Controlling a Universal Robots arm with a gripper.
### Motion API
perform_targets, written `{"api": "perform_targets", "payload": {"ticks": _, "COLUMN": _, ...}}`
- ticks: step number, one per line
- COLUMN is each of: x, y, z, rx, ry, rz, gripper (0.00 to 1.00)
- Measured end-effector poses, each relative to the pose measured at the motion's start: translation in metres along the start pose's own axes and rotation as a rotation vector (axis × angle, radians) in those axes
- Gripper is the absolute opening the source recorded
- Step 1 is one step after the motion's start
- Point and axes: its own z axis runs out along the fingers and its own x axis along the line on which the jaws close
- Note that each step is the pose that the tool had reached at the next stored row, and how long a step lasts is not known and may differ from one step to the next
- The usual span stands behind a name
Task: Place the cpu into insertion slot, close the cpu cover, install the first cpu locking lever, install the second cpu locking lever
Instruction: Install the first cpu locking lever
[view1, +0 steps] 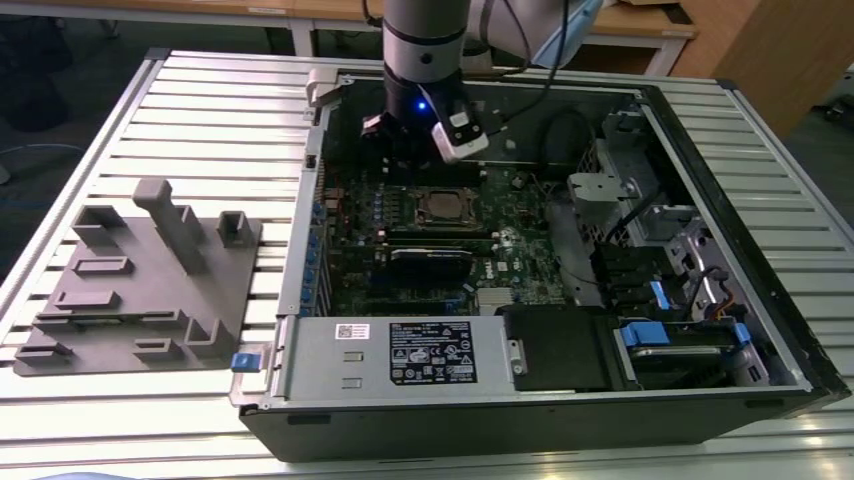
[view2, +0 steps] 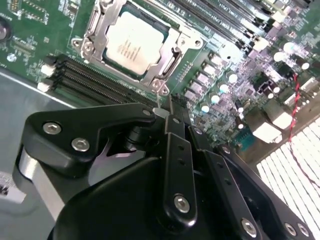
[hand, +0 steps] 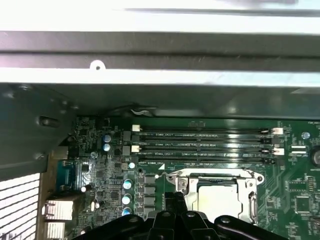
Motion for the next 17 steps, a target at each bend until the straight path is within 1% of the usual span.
{"api": "perform_targets", "payload": {"ticks": 2, "x": -0.0001, "y": 0.0002, "z": -0.0028, "rx": -0.0047, "ry": -0.0004, "rz": 0.0, "gripper": 0.1}}
{"api": "perform_targets", "payload": {"ticks": 3, "x": 0.0001, "y": 0.0001, "z": -0.0032, "rx": -0.0056, "ry": -0.0012, "rz": 0.0, "gripper": 0.1}}
{"api": "perform_targets", "payload": {"ticks": 4, "x": 0.0008, "y": -0.0001, "z": -0.0032, "rx": -0.0058, "ry": -0.0032, "rz": 0.0, "gripper": 0.1}}
{"api": "perform_targets", "payload": {"ticks": 5, "x": 0.0022, "y": -0.0003, "z": -0.0034, "rx": -0.0059, "ry": -0.0067, "rz": -0.001, "gripper": 0.1}}
{"api": "perform_targets", "payload": {"ticks": 7, "x": 0.0075, "y": -0.0006, "z": -0.0035, "rx": -0.0059, "ry": -0.0156, "rz": -0.002, "gripper": 0.1}}
{"api": "perform_targets", "payload": {"ticks": 10, "x": 0.0156, "y": -0.001, "z": -0.0037, "rx": -0.0061, "ry": -0.0244, "rz": -0.003, "gripper": 0.1}}
{"api": "perform_targets", "payload": {"ticks": 13, "x": 0.0224, "y": -0.0015, "z": -0.0038, "rx": -0.0062, "ry": -0.0305, "rz": -0.004, "gripper": 0.1}}
{"api": "perform_targets", "payload": {"ticks": 15, "x": 0.0242, "y": -0.0015, "z": -0.0039, "rx": -0.0068, "ry": -0.0325, "rz": -0.004, "gripper": 0.1}}
{"api": "perform_targets", "payload": {"ticks": 16, "x": 0.0245, "y": -0.0016, "z": -0.0039, "rx": -0.0128, "ry": -0.033, "rz": -0.004, "gripper": 0.1}}
{"api": "perform_targets", "payload": {"ticks": 17, "x": 0.0249, "y": -0.0016, "z": -0.0039, "rx": -0.0263, "ry": -0.0332, "rz": -0.004, "gripper": 0.1}}
